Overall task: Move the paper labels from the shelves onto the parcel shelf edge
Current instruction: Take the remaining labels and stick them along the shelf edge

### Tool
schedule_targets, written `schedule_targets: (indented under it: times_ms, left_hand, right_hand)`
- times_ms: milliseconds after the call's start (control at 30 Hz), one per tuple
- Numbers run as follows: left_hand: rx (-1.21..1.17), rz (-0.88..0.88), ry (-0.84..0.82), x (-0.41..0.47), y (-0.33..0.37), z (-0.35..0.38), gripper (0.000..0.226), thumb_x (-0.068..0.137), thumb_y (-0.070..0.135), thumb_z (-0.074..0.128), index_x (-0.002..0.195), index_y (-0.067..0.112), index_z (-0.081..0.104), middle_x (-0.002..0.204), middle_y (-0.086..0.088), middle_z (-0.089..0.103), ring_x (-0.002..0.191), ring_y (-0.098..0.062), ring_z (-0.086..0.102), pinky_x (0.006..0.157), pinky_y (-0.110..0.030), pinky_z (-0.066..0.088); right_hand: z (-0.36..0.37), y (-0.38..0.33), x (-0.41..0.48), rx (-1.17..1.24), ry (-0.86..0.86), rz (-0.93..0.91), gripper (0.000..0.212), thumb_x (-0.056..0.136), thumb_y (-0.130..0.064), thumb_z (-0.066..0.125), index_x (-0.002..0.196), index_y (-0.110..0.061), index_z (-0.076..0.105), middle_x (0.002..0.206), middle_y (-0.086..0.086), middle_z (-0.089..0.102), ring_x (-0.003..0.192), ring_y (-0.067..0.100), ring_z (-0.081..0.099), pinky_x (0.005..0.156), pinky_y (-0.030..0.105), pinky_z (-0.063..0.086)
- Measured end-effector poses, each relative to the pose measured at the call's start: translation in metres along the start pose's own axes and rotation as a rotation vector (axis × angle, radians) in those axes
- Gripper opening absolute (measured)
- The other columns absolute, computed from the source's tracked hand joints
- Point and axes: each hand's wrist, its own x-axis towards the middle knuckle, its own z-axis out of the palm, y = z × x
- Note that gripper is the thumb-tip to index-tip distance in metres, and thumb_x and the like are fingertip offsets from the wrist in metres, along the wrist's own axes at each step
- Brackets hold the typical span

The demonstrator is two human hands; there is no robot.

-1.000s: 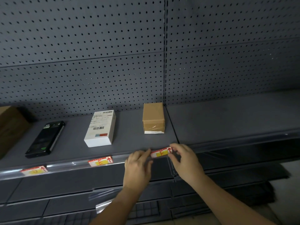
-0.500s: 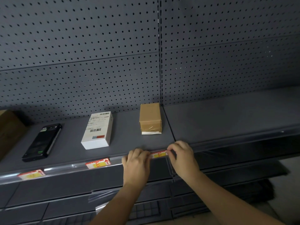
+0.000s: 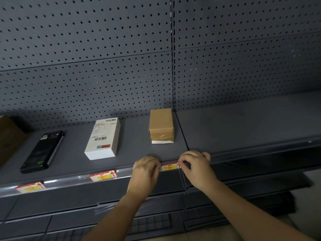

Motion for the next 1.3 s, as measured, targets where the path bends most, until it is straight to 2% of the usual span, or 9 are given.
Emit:
schedule_targets:
  times_ms: [267, 433, 667, 800, 967, 1067, 1133, 1233, 1300]
  left_hand:
    - [-0.074, -0.045, -0.029, 0.002, -0.007, 0.002, 0.010, 0.082, 0.018, 0.074, 0.087, 0.026, 0.070, 0.094, 0.014, 0.068, 0.092, -0.006, 0.058, 0.084, -0.034, 0.047]
    - [-0.084, -0.074, -0.001, -0.001, -0.004, 0.004, 0.011, 0.080, 0.019, 0.076, 0.087, 0.027, 0.071, 0.094, 0.014, 0.068, 0.091, -0.005, 0.060, 0.086, -0.032, 0.046]
    - [-0.057, -0.033, -0.010, 0.000, -0.003, -0.002, 0.013, 0.079, 0.017, 0.077, 0.087, 0.026, 0.072, 0.096, 0.014, 0.070, 0.095, -0.004, 0.061, 0.085, -0.027, 0.042]
    - [-0.037, -0.071, 0.009, -0.002, 0.005, -0.001, 0.015, 0.077, 0.015, 0.079, 0.087, 0.025, 0.072, 0.095, 0.011, 0.071, 0.093, -0.007, 0.062, 0.086, -0.027, 0.038]
    - [-0.043, -0.067, -0.005, -0.002, 0.005, -0.003, 0.015, 0.078, 0.014, 0.078, 0.086, 0.025, 0.071, 0.095, 0.010, 0.071, 0.095, -0.008, 0.063, 0.090, -0.029, 0.042]
    - [-0.070, -0.029, -0.033, 0.001, 0.010, -0.013, 0.013, 0.080, 0.010, 0.073, 0.085, 0.022, 0.070, 0.096, 0.008, 0.070, 0.093, -0.008, 0.061, 0.091, -0.031, 0.048]
    - [-0.101, -0.028, -0.018, -0.003, 0.008, -0.023, 0.014, 0.082, 0.009, 0.072, 0.089, 0.021, 0.070, 0.104, 0.007, 0.068, 0.102, -0.005, 0.057, 0.100, -0.026, 0.042]
    - [-0.055, -0.085, 0.031, -0.020, -0.009, -0.045, 0.018, 0.083, 0.014, 0.073, 0.097, 0.025, 0.071, 0.115, 0.011, 0.063, 0.110, -0.001, 0.051, 0.101, -0.018, 0.036]
    - [-0.046, -0.109, 0.070, -0.034, -0.027, -0.063, 0.020, 0.081, 0.013, 0.075, 0.098, 0.025, 0.071, 0.112, 0.008, 0.064, 0.106, -0.005, 0.054, 0.098, -0.018, 0.040]
  right_hand:
    - [0.003, -0.001, -0.002, 0.054, -0.005, 0.083, 0.006, 0.087, -0.028, 0.071, 0.082, -0.033, 0.071, 0.103, -0.024, 0.062, 0.100, -0.009, 0.045, 0.085, 0.032, 0.021]
    - [-0.002, 0.001, 0.000, 0.022, -0.046, 0.092, 0.005, 0.088, -0.033, 0.069, 0.083, -0.036, 0.070, 0.104, -0.025, 0.062, 0.102, -0.007, 0.048, 0.084, 0.031, 0.018]
    - [-0.002, -0.003, -0.001, 0.007, -0.038, 0.085, 0.007, 0.088, -0.032, 0.069, 0.082, -0.036, 0.069, 0.103, -0.023, 0.063, 0.101, -0.005, 0.050, 0.082, 0.029, 0.016]
    - [0.000, -0.004, -0.003, -0.014, -0.001, 0.069, 0.008, 0.086, -0.029, 0.071, 0.080, -0.035, 0.069, 0.101, -0.021, 0.065, 0.100, -0.001, 0.056, 0.081, 0.028, 0.016]
    - [0.000, 0.000, -0.002, 0.016, -0.005, 0.061, 0.009, 0.085, -0.031, 0.072, 0.079, -0.037, 0.067, 0.101, -0.023, 0.065, 0.102, 0.000, 0.056, 0.082, 0.029, 0.017]
    - [-0.003, -0.001, -0.002, 0.077, 0.027, 0.050, 0.011, 0.080, -0.032, 0.077, 0.082, -0.038, 0.068, 0.102, -0.024, 0.063, 0.102, -0.001, 0.055, 0.085, 0.032, 0.021]
    - [-0.001, -0.011, -0.002, 0.105, 0.101, -0.001, 0.017, 0.076, -0.029, 0.081, 0.087, -0.035, 0.070, 0.103, -0.022, 0.063, 0.102, 0.000, 0.056, 0.084, 0.033, 0.025]
    - [0.010, -0.039, 0.001, 0.230, 0.177, -0.115, 0.018, 0.075, -0.019, 0.082, 0.090, -0.024, 0.073, 0.098, -0.014, 0.067, 0.095, 0.008, 0.062, 0.084, 0.039, 0.046]
    - [0.021, -0.067, 0.002, 0.287, 0.129, -0.189, 0.015, 0.079, -0.018, 0.079, 0.093, -0.019, 0.073, 0.097, -0.009, 0.066, 0.091, 0.009, 0.062, 0.080, 0.036, 0.053]
